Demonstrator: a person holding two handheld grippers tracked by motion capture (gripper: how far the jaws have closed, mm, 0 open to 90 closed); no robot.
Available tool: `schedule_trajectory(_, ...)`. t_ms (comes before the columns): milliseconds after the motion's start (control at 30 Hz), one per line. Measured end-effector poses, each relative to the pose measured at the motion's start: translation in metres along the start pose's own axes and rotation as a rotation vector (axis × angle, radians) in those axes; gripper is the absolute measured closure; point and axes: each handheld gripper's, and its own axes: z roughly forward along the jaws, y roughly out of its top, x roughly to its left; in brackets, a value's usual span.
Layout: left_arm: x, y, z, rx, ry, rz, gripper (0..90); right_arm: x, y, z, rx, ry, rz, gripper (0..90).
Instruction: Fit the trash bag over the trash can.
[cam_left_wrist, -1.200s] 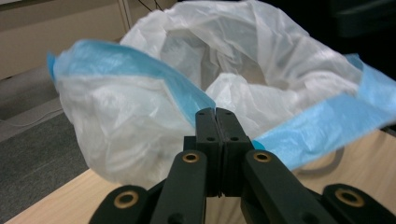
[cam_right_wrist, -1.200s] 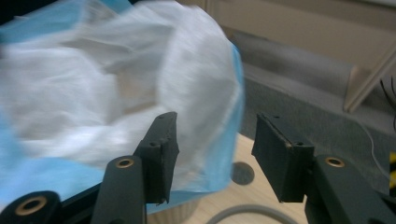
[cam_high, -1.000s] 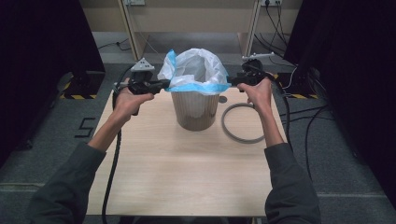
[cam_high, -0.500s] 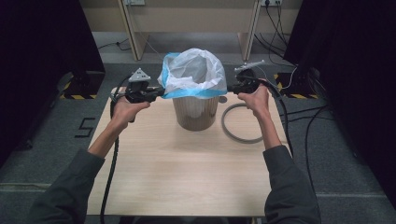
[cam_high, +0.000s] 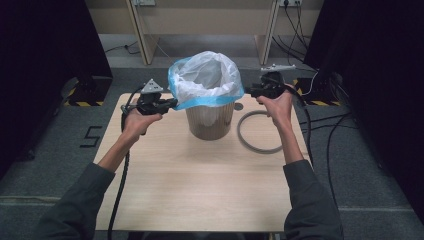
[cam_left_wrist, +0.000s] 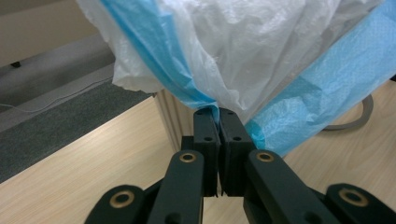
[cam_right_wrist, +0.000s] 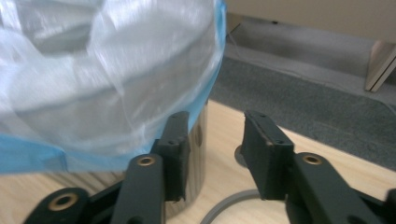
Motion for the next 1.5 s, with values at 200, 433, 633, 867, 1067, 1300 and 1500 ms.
schedule_trajectory(200,-0.001,0.001,0.001,-0.002,-0.002,-0.001,86.3,0.009,-0.001,0.015,0.025,0.038,0.014,57.2)
schedule_trajectory(433,0.002,-0.003,0.006,-0.007,-0.012,-0.029,87.0,0.008,-0.011,0.037,0.095,0.087,-0.025,90.0)
schedule_trajectory(633,0.007,-0.009,0.016,0.005,0.007,-0.048,87.3,0.007,-0.019,0.05,0.155,0.028,-0.088,90.0)
schedule_trajectory(867,0.018,-0.02,0.026,0.033,0.012,-0.096,84.4,0.001,-0.026,0.056,0.171,0.024,-0.074,87.3)
schedule_trajectory(1067,0.015,-0.011,0.007,0.009,0.008,-0.077,58.9,-0.003,-0.01,0.026,0.062,-0.046,-0.009,57.7)
schedule_trajectory(1300,0.012,0.009,-0.023,-0.004,0.015,-0.064,42.9,0.005,0.023,-0.013,-0.078,-0.043,0.02,46.1)
schedule_trajectory(1500,0.01,0.024,-0.032,-0.05,0.024,-0.065,40.6,0.033,0.033,-0.004,-0.058,-0.003,-0.025,44.5)
